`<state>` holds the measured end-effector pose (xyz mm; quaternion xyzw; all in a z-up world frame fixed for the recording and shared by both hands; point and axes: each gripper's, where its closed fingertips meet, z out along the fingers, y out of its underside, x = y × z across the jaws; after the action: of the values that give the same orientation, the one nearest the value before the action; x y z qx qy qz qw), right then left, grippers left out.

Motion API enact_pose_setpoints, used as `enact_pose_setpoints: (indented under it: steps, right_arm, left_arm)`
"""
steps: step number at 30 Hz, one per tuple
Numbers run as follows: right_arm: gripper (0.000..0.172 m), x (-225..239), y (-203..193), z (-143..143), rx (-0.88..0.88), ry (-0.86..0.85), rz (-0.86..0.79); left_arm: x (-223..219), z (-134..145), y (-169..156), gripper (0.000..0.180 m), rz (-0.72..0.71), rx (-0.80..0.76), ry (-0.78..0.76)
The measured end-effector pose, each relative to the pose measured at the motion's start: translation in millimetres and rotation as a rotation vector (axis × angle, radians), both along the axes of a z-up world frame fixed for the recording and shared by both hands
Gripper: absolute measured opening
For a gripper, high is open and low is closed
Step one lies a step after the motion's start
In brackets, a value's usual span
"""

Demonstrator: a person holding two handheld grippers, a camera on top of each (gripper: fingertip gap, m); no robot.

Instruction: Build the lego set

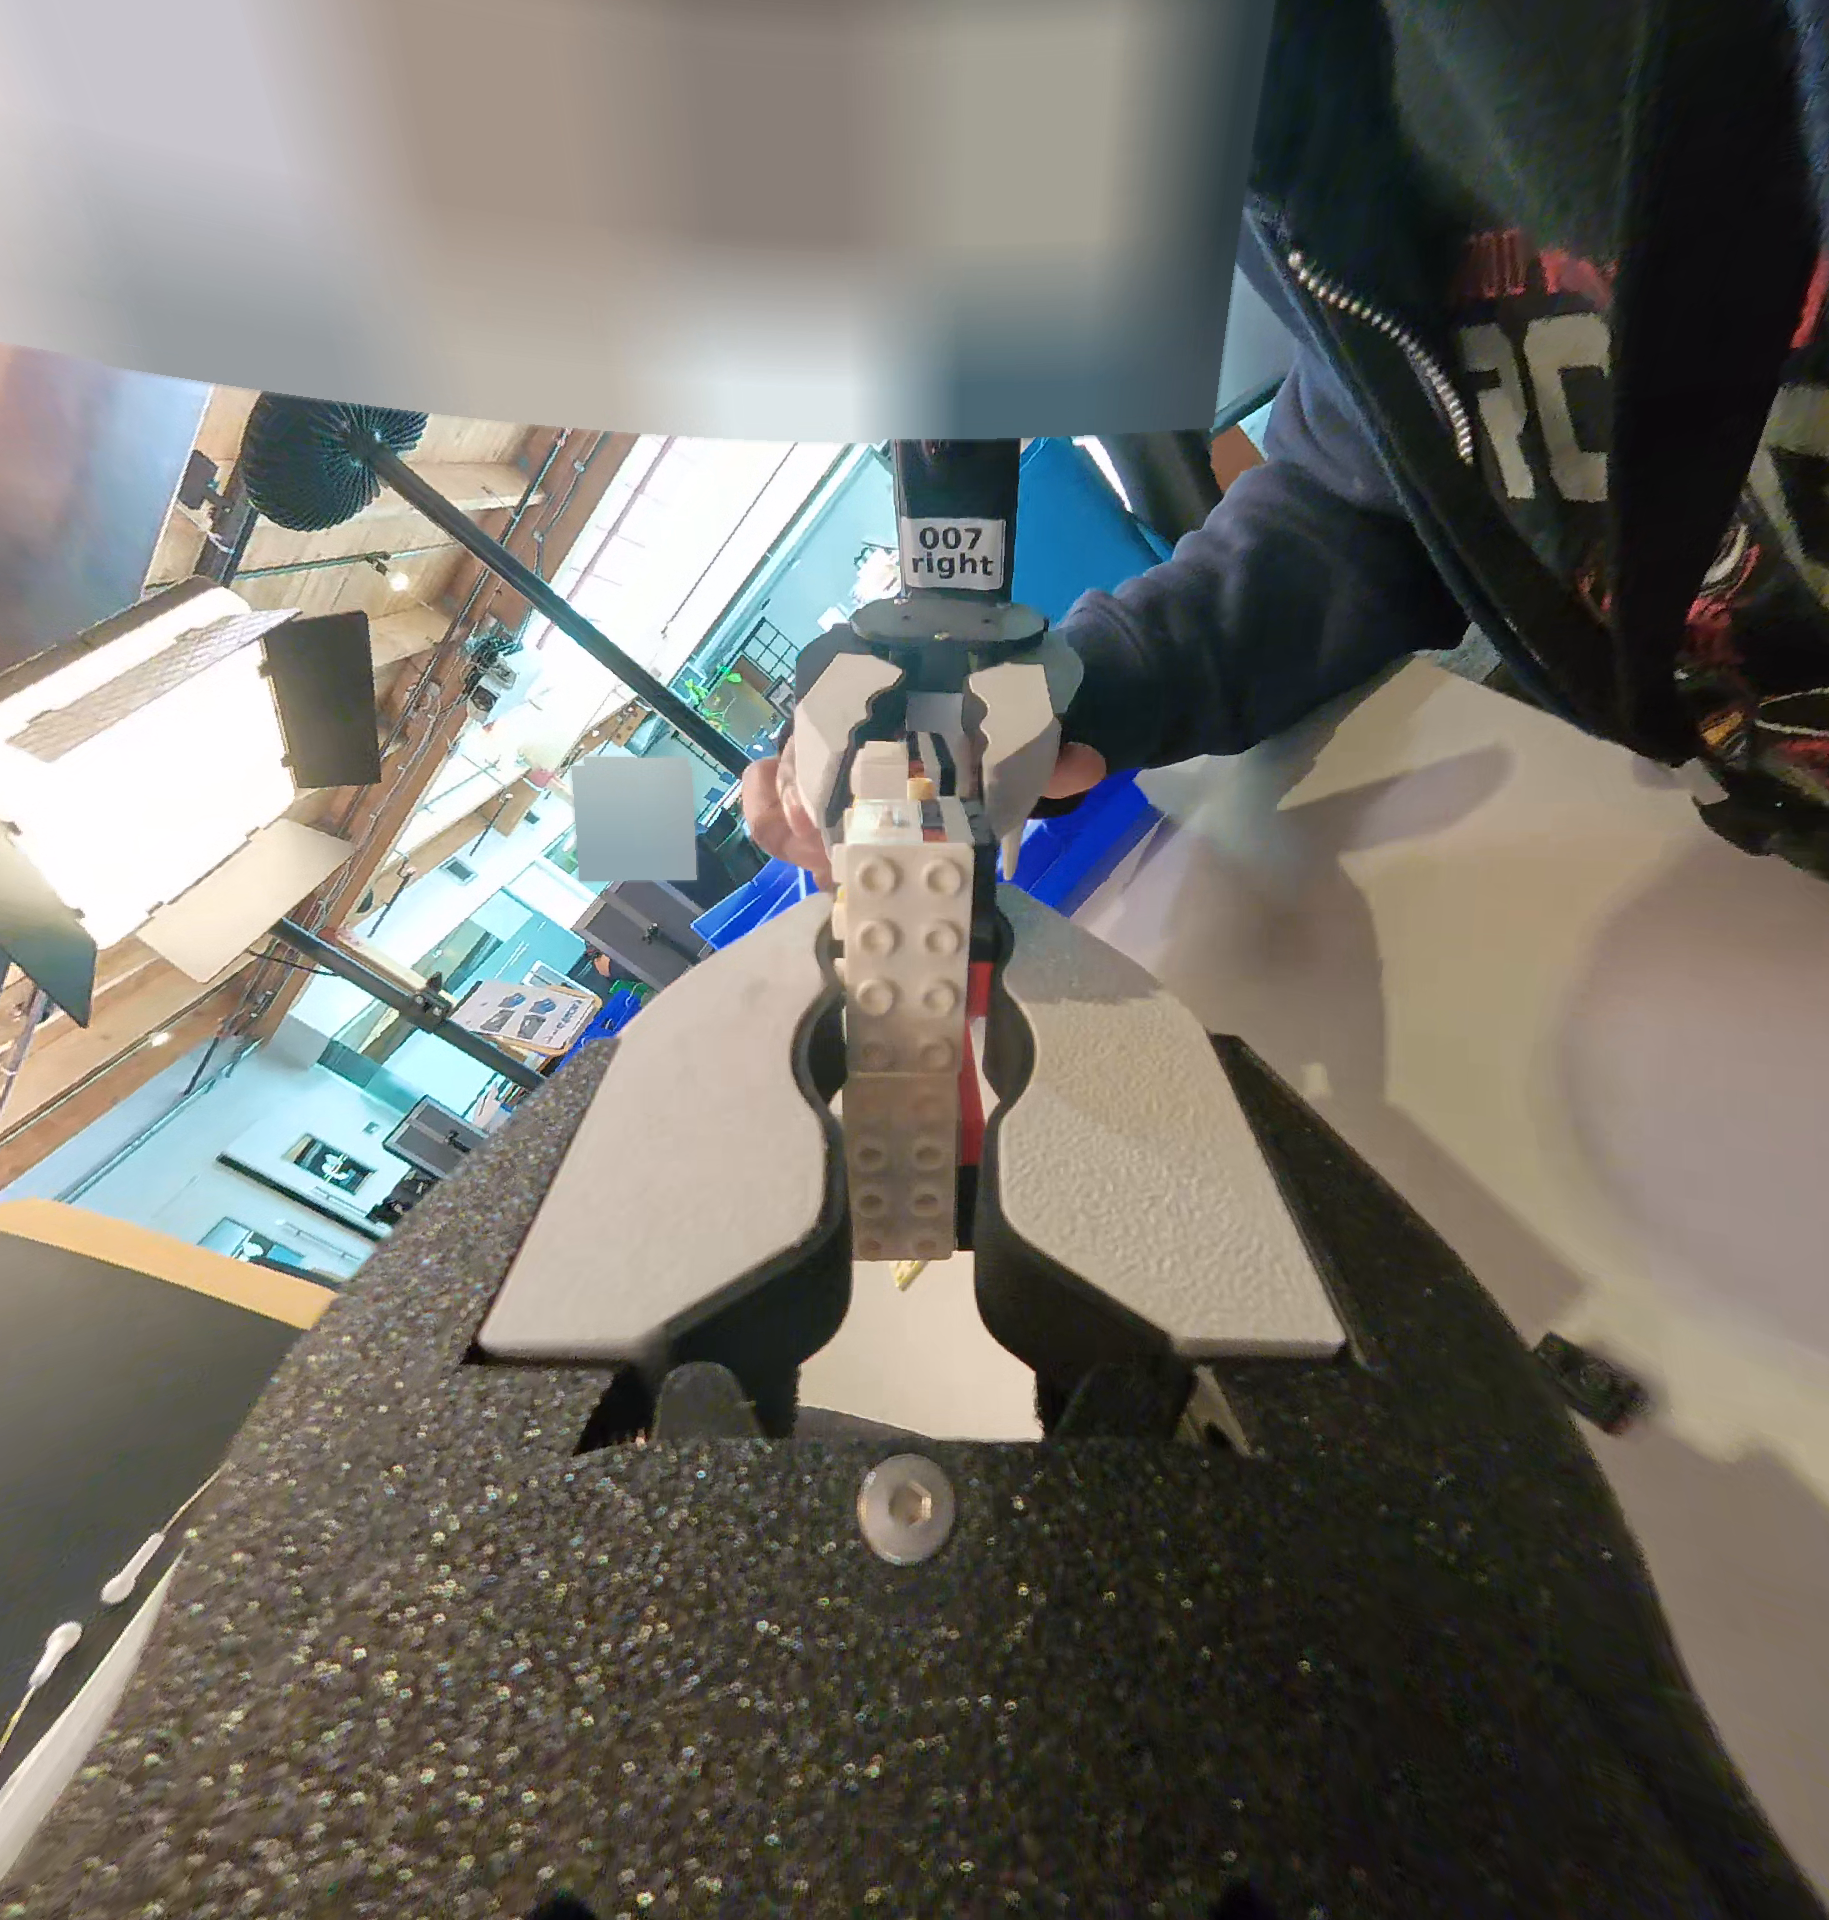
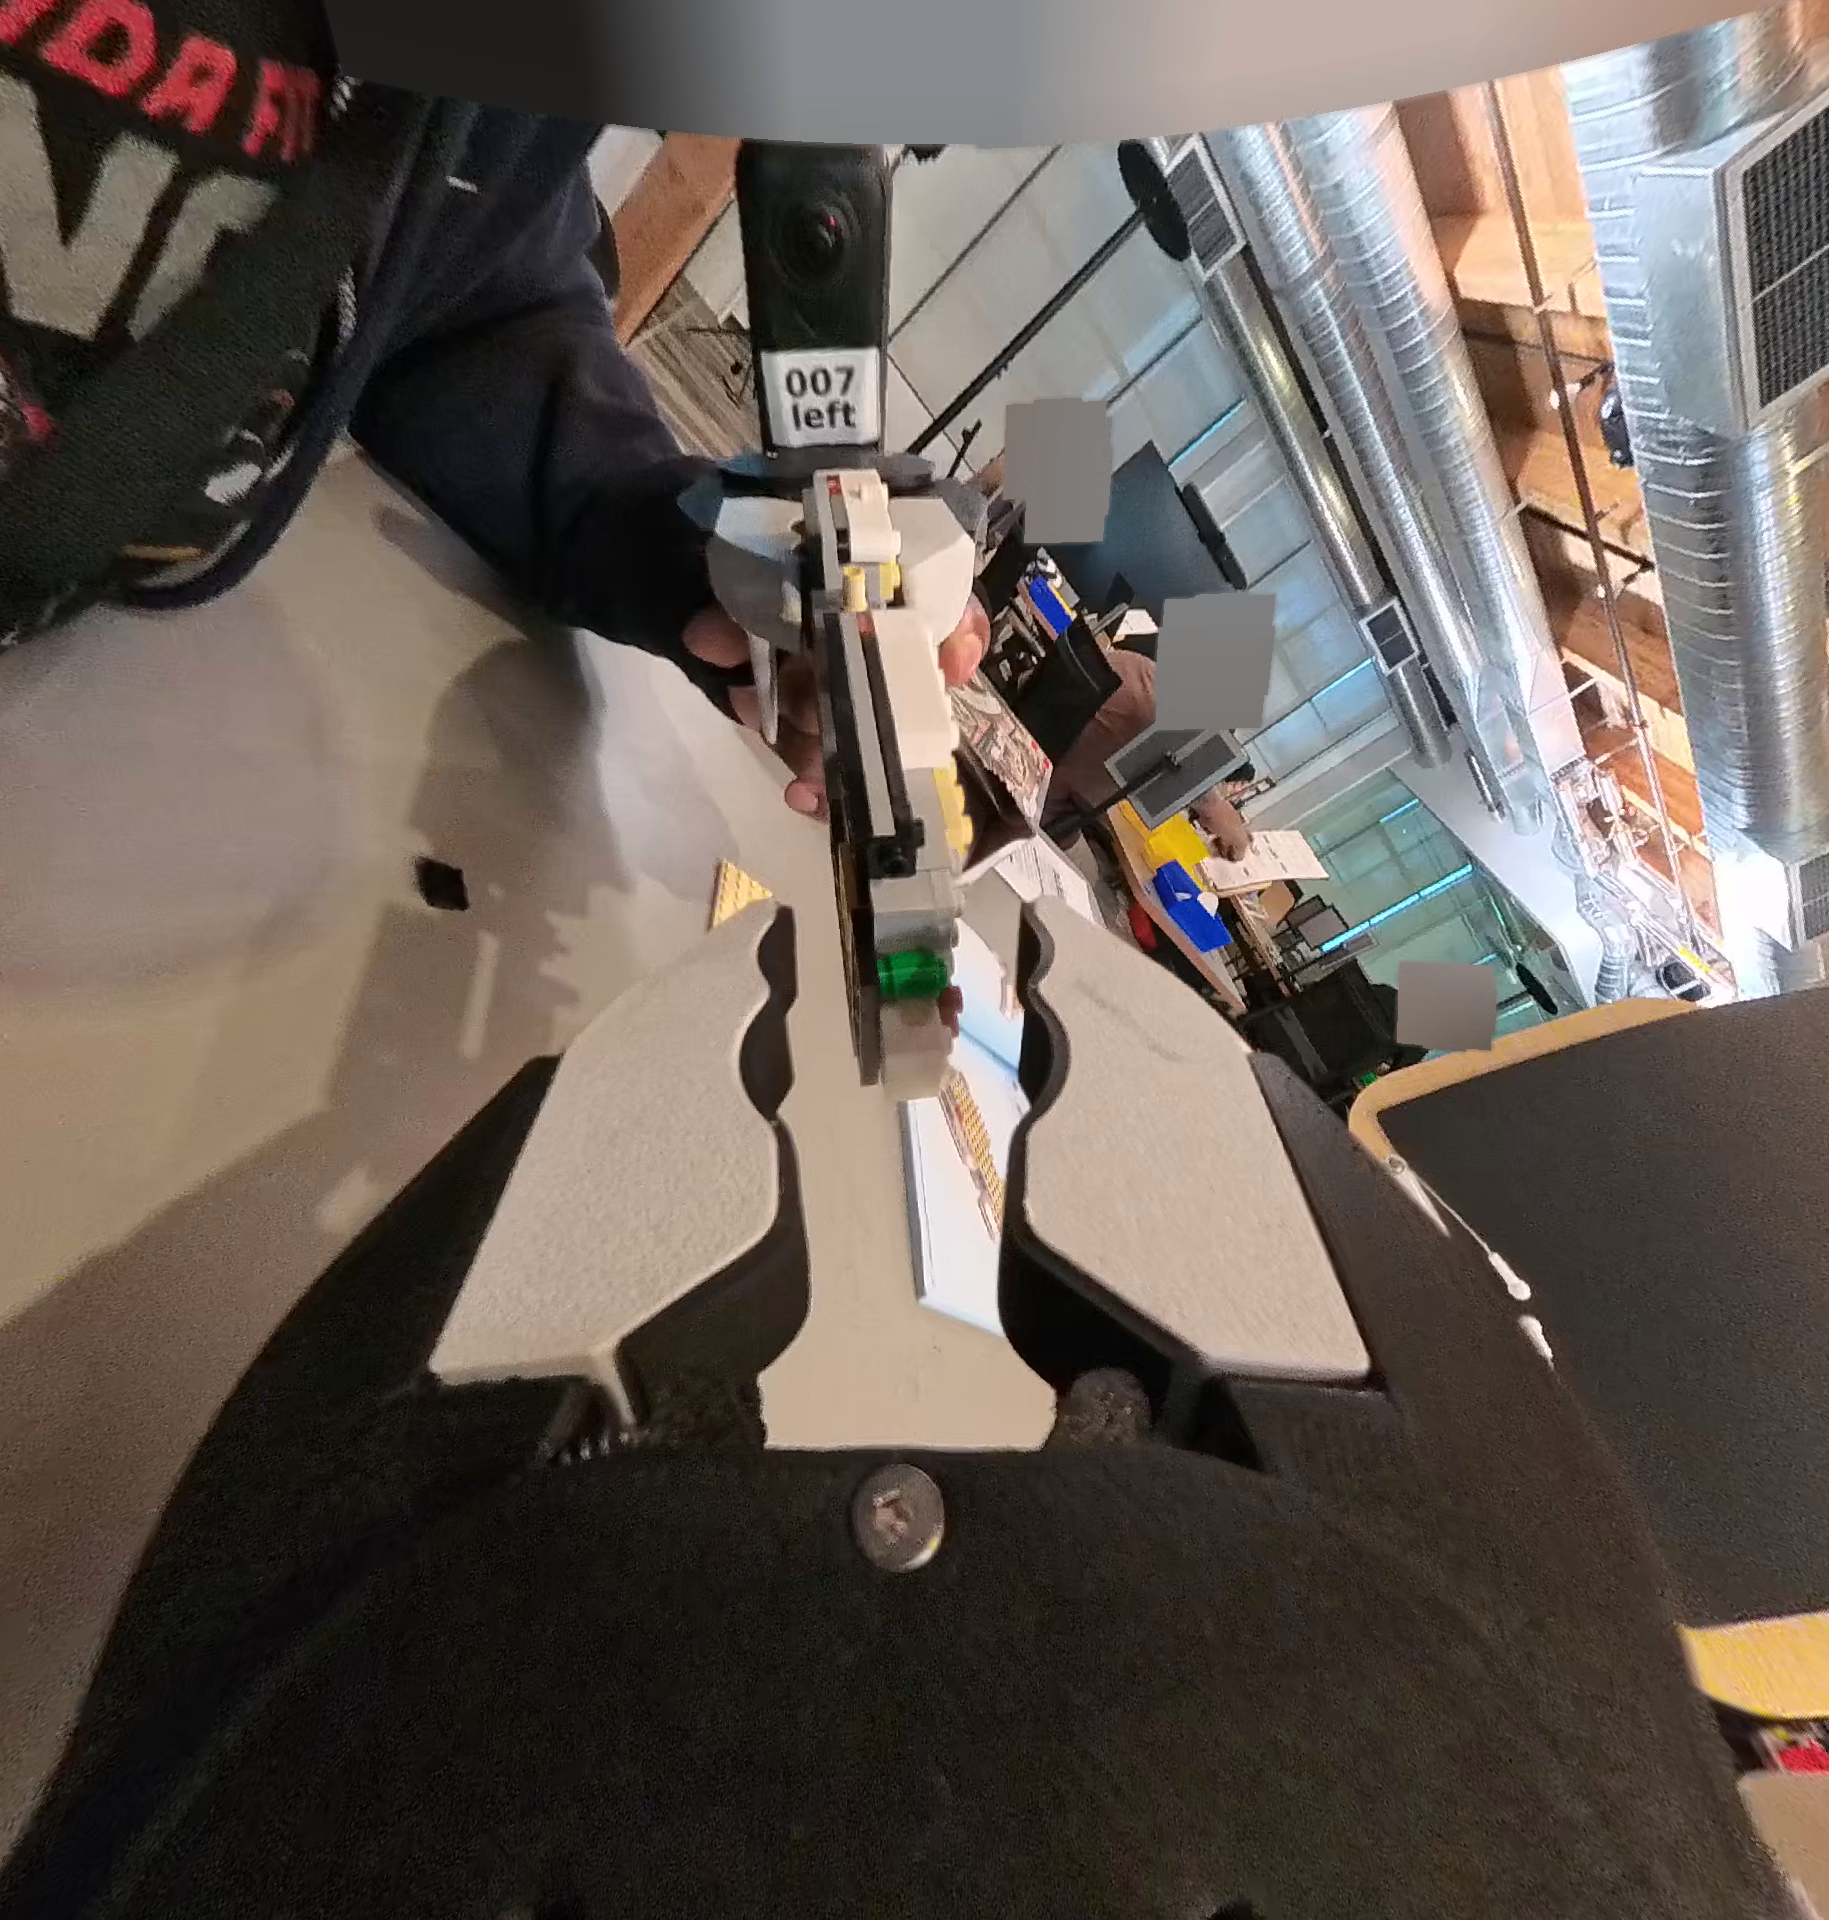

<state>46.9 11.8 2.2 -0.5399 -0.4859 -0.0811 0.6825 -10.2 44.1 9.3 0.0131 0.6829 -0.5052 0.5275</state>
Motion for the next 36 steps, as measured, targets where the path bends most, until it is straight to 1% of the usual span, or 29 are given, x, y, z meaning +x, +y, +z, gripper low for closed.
enact_pose_setpoints:
  steps: [6, 10, 19, 26, 36]
  right_arm:
    - [0.034, -4.5, -4.7, 4.7, 0.001, 0.004, 0.033]
    - [0.028, -4.4, -6.1, 1.1, -0.017, -0.011, 0.044]
    - [0.027, -9.4, -10.0, -4.1, -0.035, -0.043, 0.078]
    - [0.022, -12.9, -12.2, -5.3, -0.032, -0.054, 0.097]
    - [0.023, -17.1, -14.0, -2.4, -0.023, -0.052, 0.114]
  left_arm:
    - [-5.1, 1.4, -2.3, 0.022, -0.034, -0.014, 0.019]
    - [-5.8, 1.1, -2.5, 0.022, -0.049, -0.024, 0.031]
    - [-5.5, -2.3, -4.3, 0.022, -0.076, -0.032, 0.056]
    - [-5.7, -3.0, -5.9, 0.022, -0.087, -0.029, 0.065]
    - [-7.8, -0.9, -7.4, 0.022, -0.109, -0.049, 0.078]
